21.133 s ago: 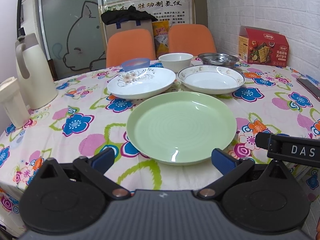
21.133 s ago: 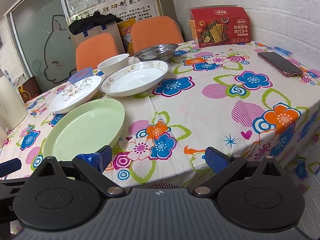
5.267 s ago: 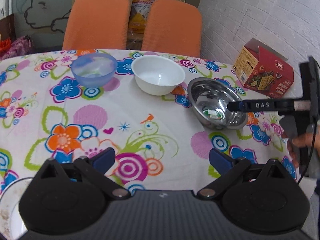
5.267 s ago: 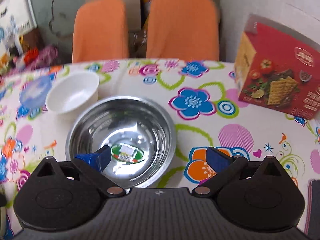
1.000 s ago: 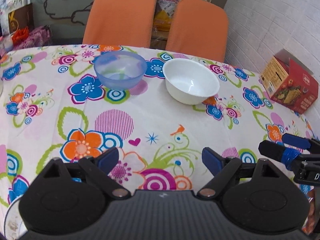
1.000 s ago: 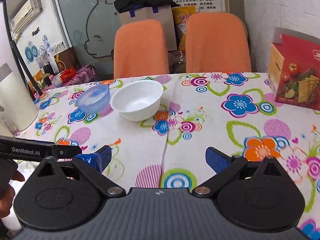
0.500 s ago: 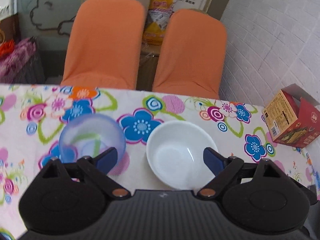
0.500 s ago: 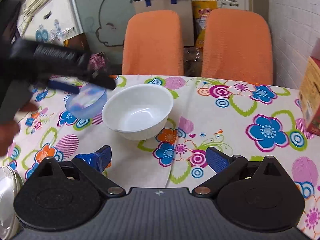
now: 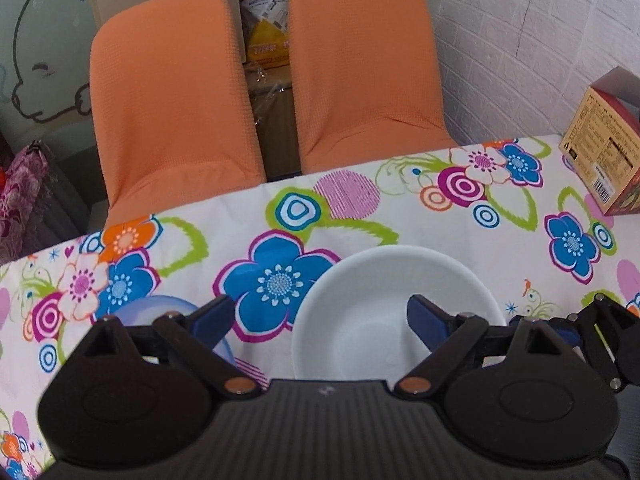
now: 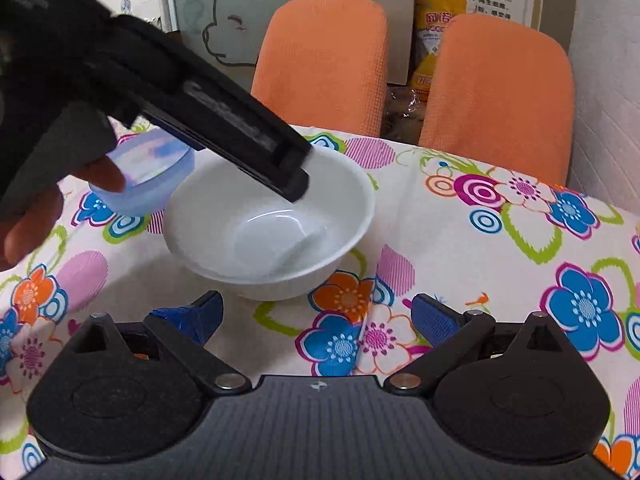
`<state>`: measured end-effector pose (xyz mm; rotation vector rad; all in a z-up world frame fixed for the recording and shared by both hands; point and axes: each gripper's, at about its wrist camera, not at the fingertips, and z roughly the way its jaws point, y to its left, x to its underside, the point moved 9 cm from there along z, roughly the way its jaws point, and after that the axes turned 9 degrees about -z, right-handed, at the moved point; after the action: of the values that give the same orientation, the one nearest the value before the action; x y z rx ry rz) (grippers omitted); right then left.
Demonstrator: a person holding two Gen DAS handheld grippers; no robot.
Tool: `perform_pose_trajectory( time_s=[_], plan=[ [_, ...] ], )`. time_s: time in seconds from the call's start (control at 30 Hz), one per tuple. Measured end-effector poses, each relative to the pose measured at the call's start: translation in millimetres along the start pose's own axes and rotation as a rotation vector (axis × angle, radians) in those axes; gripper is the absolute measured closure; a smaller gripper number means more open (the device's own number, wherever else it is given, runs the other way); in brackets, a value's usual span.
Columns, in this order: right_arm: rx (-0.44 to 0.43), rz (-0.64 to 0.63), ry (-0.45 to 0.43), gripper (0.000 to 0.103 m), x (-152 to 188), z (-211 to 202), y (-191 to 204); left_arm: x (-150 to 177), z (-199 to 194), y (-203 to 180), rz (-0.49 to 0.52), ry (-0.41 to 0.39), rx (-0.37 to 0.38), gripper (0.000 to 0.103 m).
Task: Organize plates and bowls
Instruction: 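Move the left tool to the white ceramic bowl and grasp its rim, then carry the white bowl into the steel bowl and open the left tool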
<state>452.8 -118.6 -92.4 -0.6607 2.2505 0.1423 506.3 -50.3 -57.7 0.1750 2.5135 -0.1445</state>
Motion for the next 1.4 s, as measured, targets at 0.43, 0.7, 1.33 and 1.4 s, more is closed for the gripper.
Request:
perform_pose_trajectory(
  time_s=[0.43, 0.7, 1.33, 1.4],
  plan=[
    [-0.018, -0.054, -0.105, 0.017, -22.1, 21.0, 11.6, 15.3, 21.1, -9.2, 0.014, 0.029, 0.032, 0.034],
    [0.034, -0.107, -0.236, 0.016, -41.0, -6.3, 18.8, 13.4, -8.4, -7.7, 0.023, -0.025, 0.052, 0.048],
    [0.173, -0.123, -0.237, 0.015, 40.9, -195.4, 90.9, 139.0, -181.8, -91.9, 0.075, -0.137, 0.209, 0.047],
    [0.184, -0.103, -0.228, 0.015, 56.1, -201.2, 102.3, 162.1, -188.1, -97.5, 0.101, -0.137, 0.209, 0.046]
  ],
)
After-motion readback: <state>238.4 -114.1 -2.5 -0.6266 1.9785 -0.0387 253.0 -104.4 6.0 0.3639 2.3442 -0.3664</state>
